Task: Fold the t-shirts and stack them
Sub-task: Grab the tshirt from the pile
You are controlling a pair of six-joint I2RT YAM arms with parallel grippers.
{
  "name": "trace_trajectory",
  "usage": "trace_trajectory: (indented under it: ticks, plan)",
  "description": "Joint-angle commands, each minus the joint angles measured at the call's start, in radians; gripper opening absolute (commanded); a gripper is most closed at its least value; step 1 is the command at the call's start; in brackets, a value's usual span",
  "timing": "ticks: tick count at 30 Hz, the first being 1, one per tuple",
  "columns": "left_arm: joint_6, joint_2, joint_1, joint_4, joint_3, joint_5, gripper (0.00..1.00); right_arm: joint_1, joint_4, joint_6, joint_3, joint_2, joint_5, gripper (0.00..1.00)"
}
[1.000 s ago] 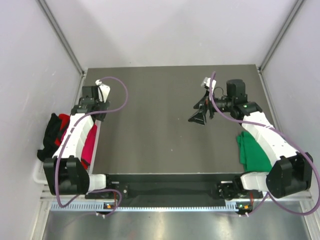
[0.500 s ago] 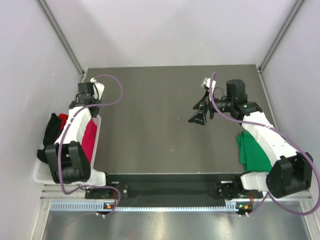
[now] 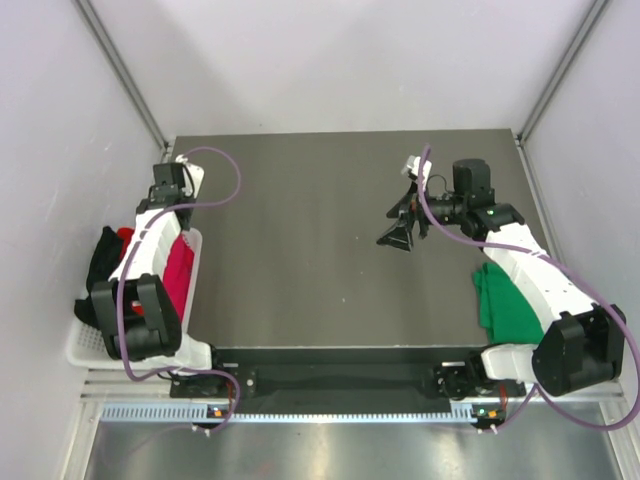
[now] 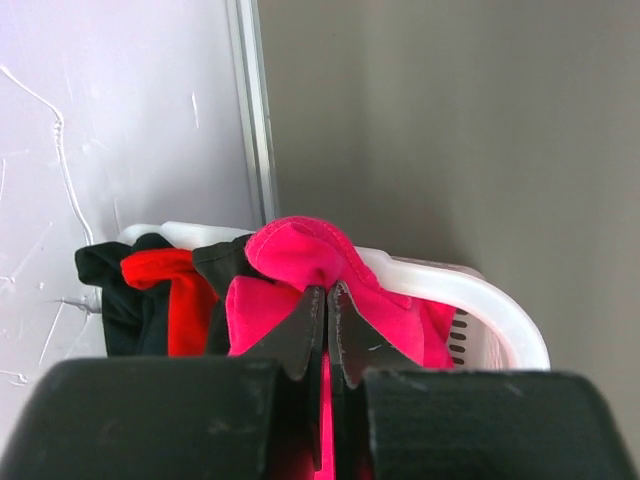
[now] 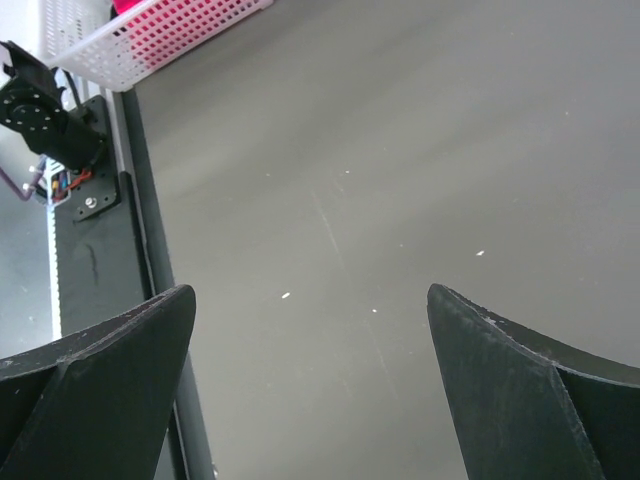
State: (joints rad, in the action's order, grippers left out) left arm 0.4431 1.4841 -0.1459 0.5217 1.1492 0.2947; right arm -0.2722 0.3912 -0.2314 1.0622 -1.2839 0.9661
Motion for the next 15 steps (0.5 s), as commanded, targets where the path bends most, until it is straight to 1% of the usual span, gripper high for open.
trace_trajectory:
  ticks: [1, 4, 6, 7, 8, 10, 11, 12, 13, 14, 15]
  plan:
    - [-0.015, -0.034, -0.006, -0.032, 0.076, 0.006, 0.0, -0.012, -0.015, -0.049, 0.027, 0.027, -0.01, 1.0]
    - [-0.03, -0.079, -0.007, 0.033, 0.148, -0.009, 0.0, -0.01, -0.034, -0.046, 0.022, 0.05, -0.027, 1.0]
    - [-0.043, -0.119, -0.004, 0.075, 0.252, -0.017, 0.0, -0.01, -0.069, -0.004, 0.015, 0.052, -0.052, 1.0]
    - [-0.049, -0.131, -0.006, 0.119, 0.291, -0.041, 0.0, -0.009, -0.075, 0.019, 0.022, 0.032, -0.066, 1.0]
    - [-0.053, -0.155, -0.006, 0.147, 0.376, -0.061, 0.0, -0.01, -0.06, 0.053, 0.036, 0.017, -0.067, 1.0]
    - [-0.05, -0.172, -0.006, 0.191, 0.456, -0.1, 0.0, -0.009, -0.031, 0.085, 0.096, -0.052, -0.079, 1.0]
    - [-0.044, -0.182, -0.006, 0.243, 0.507, -0.152, 0.0, -0.002, 0.054, 0.067, 0.128, -0.078, -0.069, 1.0]
    - [-0.034, -0.183, -0.006, 0.27, 0.594, -0.185, 0.0, -0.001, 0.113, 0.037, 0.166, -0.109, -0.025, 1.0]
    - [-0.021, -0.186, -0.004, 0.296, 0.636, -0.216, 0.0, -0.001, 0.158, 0.017, 0.235, -0.161, -0.027, 1.0]
    - [-0.021, -0.194, -0.006, 0.314, 0.671, -0.248, 0.0, 0.002, 0.222, 0.009, 0.264, -0.184, -0.041, 1.0]
    - [-0.027, -0.197, -0.006, 0.325, 0.743, -0.262, 0.0, 0.004, 0.257, -0.018, 0.315, -0.204, -0.023, 1.0]
